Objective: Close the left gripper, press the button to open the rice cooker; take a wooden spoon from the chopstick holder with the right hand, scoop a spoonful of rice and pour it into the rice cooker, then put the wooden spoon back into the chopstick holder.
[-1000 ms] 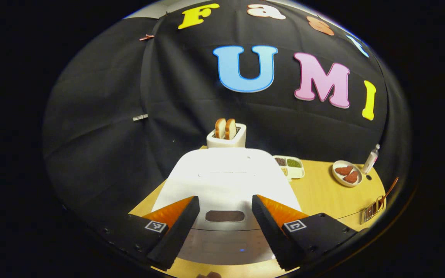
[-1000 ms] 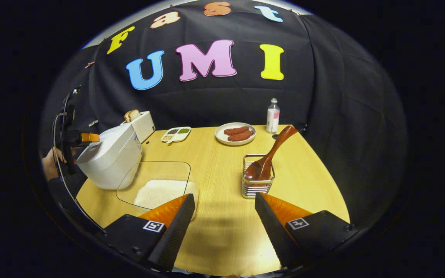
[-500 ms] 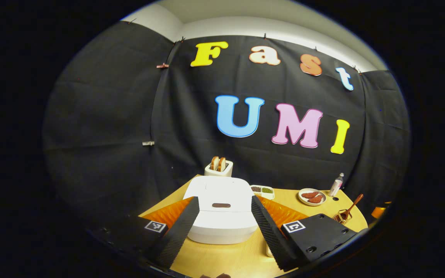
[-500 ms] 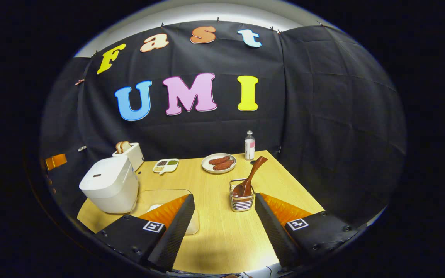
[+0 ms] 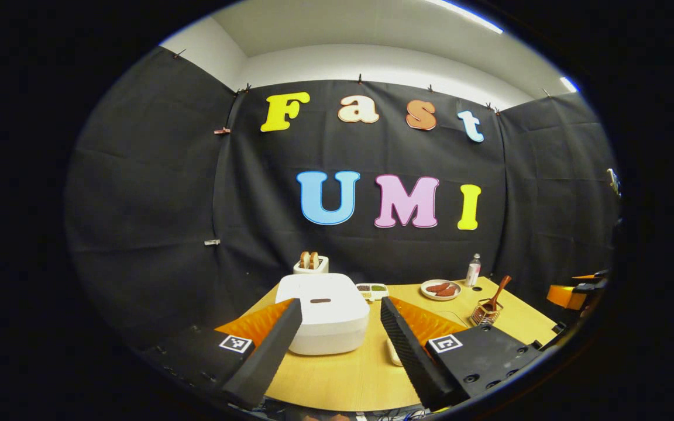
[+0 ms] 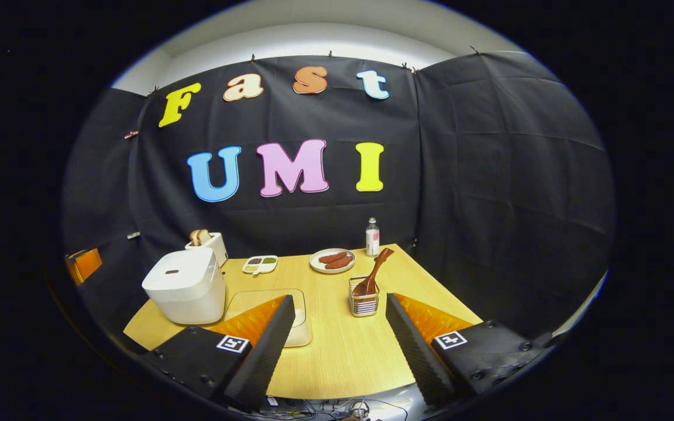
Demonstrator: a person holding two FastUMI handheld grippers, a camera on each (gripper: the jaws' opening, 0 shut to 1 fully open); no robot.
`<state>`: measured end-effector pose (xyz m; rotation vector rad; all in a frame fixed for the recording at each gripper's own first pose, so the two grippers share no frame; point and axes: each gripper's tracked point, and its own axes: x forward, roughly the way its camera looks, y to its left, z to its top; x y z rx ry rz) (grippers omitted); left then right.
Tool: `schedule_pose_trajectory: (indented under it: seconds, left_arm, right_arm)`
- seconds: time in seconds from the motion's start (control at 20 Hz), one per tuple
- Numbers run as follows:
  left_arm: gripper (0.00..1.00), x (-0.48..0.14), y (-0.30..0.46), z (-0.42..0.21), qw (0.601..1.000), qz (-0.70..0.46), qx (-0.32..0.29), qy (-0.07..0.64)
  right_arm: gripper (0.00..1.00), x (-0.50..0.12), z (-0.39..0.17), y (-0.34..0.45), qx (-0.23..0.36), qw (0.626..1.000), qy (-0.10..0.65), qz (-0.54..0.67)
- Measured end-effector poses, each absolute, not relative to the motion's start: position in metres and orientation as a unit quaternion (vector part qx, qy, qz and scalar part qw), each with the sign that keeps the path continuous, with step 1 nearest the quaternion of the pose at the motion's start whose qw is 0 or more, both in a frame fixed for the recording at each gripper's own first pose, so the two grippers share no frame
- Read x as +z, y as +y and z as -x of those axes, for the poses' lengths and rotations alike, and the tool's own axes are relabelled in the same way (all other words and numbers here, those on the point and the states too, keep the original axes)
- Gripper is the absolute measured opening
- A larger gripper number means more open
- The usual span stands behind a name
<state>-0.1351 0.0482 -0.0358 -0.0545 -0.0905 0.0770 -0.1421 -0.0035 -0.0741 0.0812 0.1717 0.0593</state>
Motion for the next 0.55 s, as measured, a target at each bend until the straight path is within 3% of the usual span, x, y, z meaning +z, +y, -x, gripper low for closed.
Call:
schedule_pose_trajectory:
  seconds: [0.55]
  left_arm:
    - [0.94,-0.036,0.058,0.121,0.999,0.034,0.025,-0.033]
  right_arm:
    - [0.99,-0.059,0.155,-0.011,0.024,0.996,0.071,-0.045]
